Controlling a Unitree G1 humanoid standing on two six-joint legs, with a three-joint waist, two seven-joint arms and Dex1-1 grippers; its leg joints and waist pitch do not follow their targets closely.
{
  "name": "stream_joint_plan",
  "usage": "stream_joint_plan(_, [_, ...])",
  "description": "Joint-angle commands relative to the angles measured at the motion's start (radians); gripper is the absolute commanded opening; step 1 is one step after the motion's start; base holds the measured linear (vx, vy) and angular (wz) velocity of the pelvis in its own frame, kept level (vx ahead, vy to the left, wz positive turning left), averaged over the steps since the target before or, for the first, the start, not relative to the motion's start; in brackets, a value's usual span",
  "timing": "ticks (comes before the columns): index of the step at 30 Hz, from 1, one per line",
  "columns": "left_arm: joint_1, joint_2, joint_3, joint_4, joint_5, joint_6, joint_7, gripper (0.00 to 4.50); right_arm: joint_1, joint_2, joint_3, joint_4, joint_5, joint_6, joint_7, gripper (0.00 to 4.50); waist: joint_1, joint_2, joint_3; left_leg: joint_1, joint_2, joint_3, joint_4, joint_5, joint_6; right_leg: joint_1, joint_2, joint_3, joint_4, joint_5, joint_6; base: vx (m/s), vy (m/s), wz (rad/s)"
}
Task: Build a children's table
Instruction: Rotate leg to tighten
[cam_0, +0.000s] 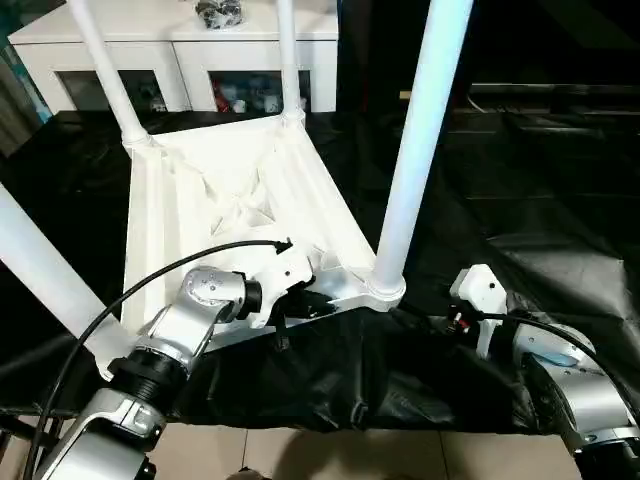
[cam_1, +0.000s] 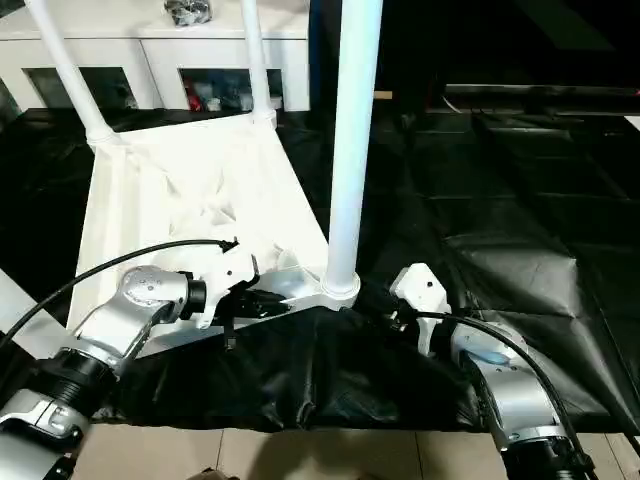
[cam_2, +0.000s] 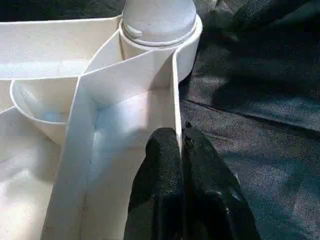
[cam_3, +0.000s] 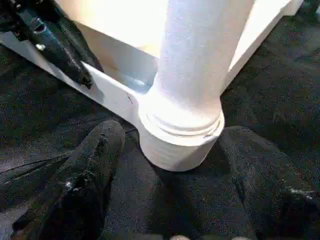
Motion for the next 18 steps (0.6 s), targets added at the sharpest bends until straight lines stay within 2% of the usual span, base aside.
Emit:
stream_joint_plan(1, [-0.005, 0.012, -0.041, 0.021, 0.024, -0.013, -0.046, 0.0, -0.042, 0.016, -0.01, 0.012, 0.039, 0.051, 0.013, 3.8, 0.0, -0.003, -0.059, 0.006, 0.009, 0.002, -0.063, -0.243, 0.053, 0.05, -0.041, 0.025, -0.077, -0.229, -0.211, 0.0, 0.0, 0.0])
stream_joint_plan(2, [-0.006, 0.014, -0.041, 0.021, 0.023, -0.02, -0.051, 0.0, -0.048, 0.017, -0.009, 0.015, 0.041, 0.054, 0.016, 3.8, -0.001, -0.003, -0.059, 0.007, 0.009, 0.002, -0.063, -0.244, 0.054, 0.05, -0.041, 0.025, -0.078, -0.228, -0.212, 0.0, 0.0, 0.0])
stream_joint_plan(3, [-0.006, 0.016, -0.04, 0.018, 0.011, -0.038, -0.074, 0.0, -0.074, 0.018, -0.003, 0.028, 0.044, 0.058, 0.033, 3.9, -0.002, -0.007, -0.06, 0.006, 0.008, 0.002, -0.062, -0.243, 0.053, 0.05, -0.042, 0.024, -0.076, -0.229, -0.215, 0.0, 0.0, 0.0])
stream_joint_plan(4, [-0.006, 0.016, -0.038, 0.017, 0.003, -0.044, -0.085, 0.0, -0.085, 0.017, 0.001, 0.034, 0.043, 0.058, 0.041, 3.99, -0.001, -0.006, -0.059, 0.005, 0.01, 0.002, -0.063, -0.241, 0.052, 0.05, -0.043, 0.025, -0.076, -0.229, -0.215, 0.0, 0.0, 0.0])
stream_joint_plan(5, [-0.005, 0.02, -0.04, 0.009, -0.006, -0.053, -0.107, 0.0, -0.11, 0.015, 0.012, 0.052, 0.031, 0.051, 0.051, 4.13, 0.001, -0.014, -0.061, 0.007, 0.011, 0.003, -0.061, -0.227, 0.054, 0.049, -0.043, 0.026, -0.073, -0.223, -0.216, 0.0, 0.0, 0.0])
stream_joint_plan(7, [0.003, 0.031, -0.049, -0.007, -0.013, -0.055, -0.141, 0.0, -0.146, 0.014, 0.034, 0.086, -0.001, 0.027, 0.058, 4.3, 0.002, -0.009, -0.061, 0.009, 0.012, 0.004, -0.06, -0.213, 0.053, 0.045, -0.043, 0.026, -0.071, -0.203, -0.226, 0.0, 0.0, 0.0])
stream_joint_plan(8, [0.005, 0.033, -0.05, -0.01, -0.014, -0.056, -0.145, 0.0, -0.153, 0.014, 0.038, 0.092, -0.007, 0.024, 0.057, 4.35, 0.003, -0.015, -0.062, 0.009, 0.013, 0.006, -0.06, -0.205, 0.054, 0.045, -0.042, 0.026, -0.07, -0.192, -0.228, 0.0, 0.0, 0.0])
stream_joint_plan(12, [0.021, 0.045, -0.058, -0.025, -0.018, -0.062, -0.171, 0.0, -0.213, 0.03, 0.076, 0.156, -0.024, 0.017, 0.089, 4.35, 0.005, -0.014, -0.058, 0.005, 0.013, 0.005, -0.058, -0.177, 0.063, 0.047, -0.042, 0.026, -0.06, -0.128, -0.243, 0.0, 0.0, 0.0])
stream_joint_plan(13, [0.023, 0.047, -0.058, -0.026, -0.019, -0.062, -0.175, 0.0, -0.224, 0.033, 0.084, 0.169, -0.024, 0.015, 0.105, 4.35, 0.003, -0.018, -0.056, 0.004, 0.013, 0.006, -0.059, -0.186, 0.065, 0.046, -0.042, 0.026, -0.061, -0.131, -0.245, 0.0, 0.0, 0.0])
stream_joint_plan(14, [0.024, 0.047, -0.058, -0.028, -0.02, -0.061, -0.175, 0.0, -0.226, 0.033, 0.086, 0.171, -0.024, 0.015, 0.11, 4.35, 0.003, -0.016, -0.056, 0.004, 0.013, 0.006, -0.059, -0.191, 0.064, 0.046, -0.042, 0.026, -0.06, -0.137, -0.246, 0.0, 0.0, 0.0])
stream_joint_plan(15, [0.028, 0.05, -0.057, -0.033, -0.021, -0.058, -0.178, 0.0, -0.236, 0.034, 0.094, 0.182, -0.02, 0.018, 0.134, 4.35, 0.003, -0.025, -0.049, 0.006, 0.014, 0.008, -0.061, -0.203, 0.07, 0.043, -0.042, 0.028, -0.064, -0.163, -0.238, 0.0, 0.0, 0.0])
stream_joint_plan(16, [0.029, 0.051, -0.056, -0.034, -0.022, -0.059, -0.181, 0.0, -0.242, 0.036, 0.098, 0.189, -0.017, 0.019, 0.147, 4.18, 0.003, -0.023, -0.05, 0.006, 0.014, 0.007, -0.061, -0.204, 0.07, 0.044, -0.044, 0.027, -0.063, -0.171, -0.239, 0.0, 0.0, 0.0])
stream_joint_plan(17, [0.029, 0.053, -0.055, -0.036, -0.022, -0.057, -0.183, 0.0, -0.246, 0.036, 0.102, 0.194, -0.018, 0.016, 0.155, 4.18, 0.002, -0.028, -0.045, 0.005, 0.015, 0.009, -0.063, -0.207, 0.07, 0.042, -0.044, 0.028, -0.067, -0.187, -0.232, 0.0, 0.0, 0.0])
stream_joint_plan(18, [0.029, 0.057, -0.05, -0.035, -0.022, -0.057, -0.192, 0.0, -0.261, 0.037, 0.113, 0.214, -0.015, 0.01, 0.183, 4.18, 0.002, -0.026, -0.046, 0.005, 0.015, 0.007, -0.062, -0.21, 0.069, 0.042, -0.044, 0.028, -0.065, -0.191, -0.233, 0.0, 0.0, 0.0])
